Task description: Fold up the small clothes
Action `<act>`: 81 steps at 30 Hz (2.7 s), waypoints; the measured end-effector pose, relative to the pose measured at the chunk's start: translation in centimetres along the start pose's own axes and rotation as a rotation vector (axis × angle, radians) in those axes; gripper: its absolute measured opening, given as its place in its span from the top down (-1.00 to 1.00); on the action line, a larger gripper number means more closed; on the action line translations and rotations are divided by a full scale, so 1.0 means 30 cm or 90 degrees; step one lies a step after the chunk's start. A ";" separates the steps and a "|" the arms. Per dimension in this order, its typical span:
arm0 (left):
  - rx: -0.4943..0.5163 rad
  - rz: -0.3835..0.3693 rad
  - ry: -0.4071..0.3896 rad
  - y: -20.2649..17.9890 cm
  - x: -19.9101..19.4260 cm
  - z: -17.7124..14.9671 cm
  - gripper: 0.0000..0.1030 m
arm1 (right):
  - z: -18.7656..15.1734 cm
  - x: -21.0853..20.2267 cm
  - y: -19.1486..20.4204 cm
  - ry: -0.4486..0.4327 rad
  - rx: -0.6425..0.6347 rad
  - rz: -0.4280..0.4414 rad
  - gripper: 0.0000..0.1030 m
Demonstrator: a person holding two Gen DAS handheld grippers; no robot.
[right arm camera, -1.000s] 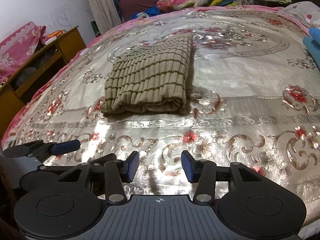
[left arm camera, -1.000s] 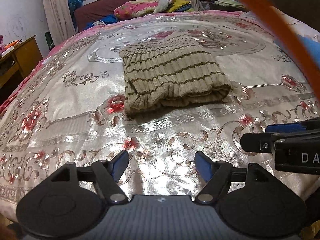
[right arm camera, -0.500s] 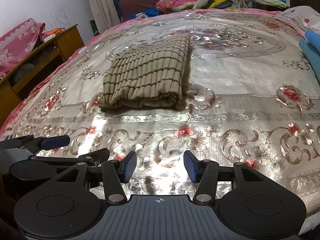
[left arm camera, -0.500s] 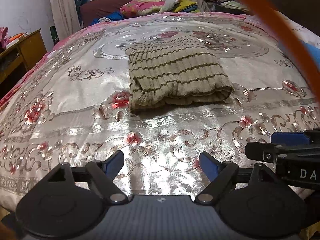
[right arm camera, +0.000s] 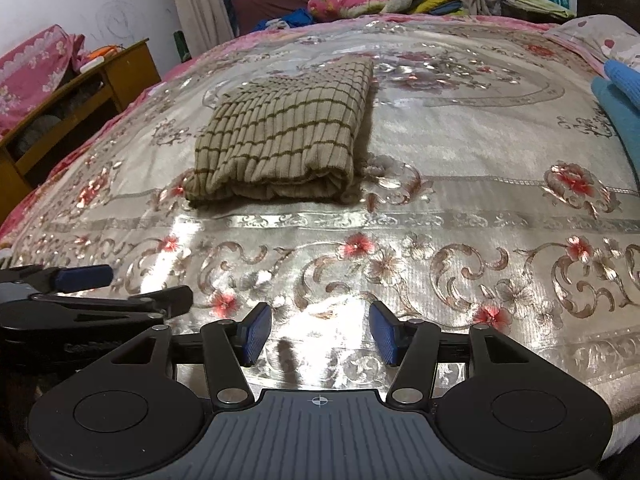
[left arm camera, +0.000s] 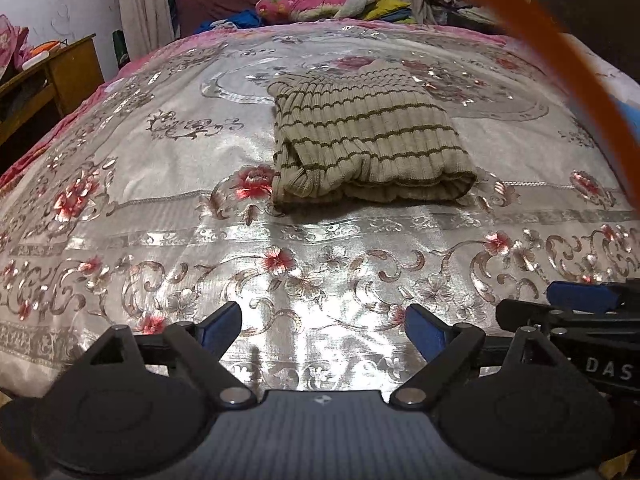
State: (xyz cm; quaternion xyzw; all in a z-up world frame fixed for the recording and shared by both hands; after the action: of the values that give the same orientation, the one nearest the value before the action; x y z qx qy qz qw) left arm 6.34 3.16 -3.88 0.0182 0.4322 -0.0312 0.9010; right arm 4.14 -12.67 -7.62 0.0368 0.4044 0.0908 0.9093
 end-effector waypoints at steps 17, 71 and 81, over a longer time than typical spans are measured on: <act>0.004 0.008 -0.004 -0.013 -0.006 -0.020 -0.83 | 0.003 0.000 -0.006 -0.012 -0.002 -0.020 -0.12; -0.001 0.025 -0.013 -0.013 -0.021 -0.031 -0.82 | -0.017 0.000 -0.003 -0.011 0.003 -0.029 -0.14; -0.002 0.028 -0.010 -0.011 -0.021 -0.034 -0.82 | -0.017 0.000 0.000 -0.011 0.003 -0.029 -0.14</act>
State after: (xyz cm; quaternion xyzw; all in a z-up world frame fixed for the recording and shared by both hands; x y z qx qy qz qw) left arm 5.13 2.92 -4.03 0.0262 0.4244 -0.0109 0.9050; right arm 3.77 -12.69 -7.96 0.0306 0.3975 0.0684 0.9145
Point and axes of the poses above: each gripper's, at about its wrist camera, not at the fingertips, and x roughly the way its jaws point, y to its left, z to its top, the point moved 7 cm from there along x, roughly the way its jaws point, and after that the axes turned 2 degrees about y, right-handed, at the moved point
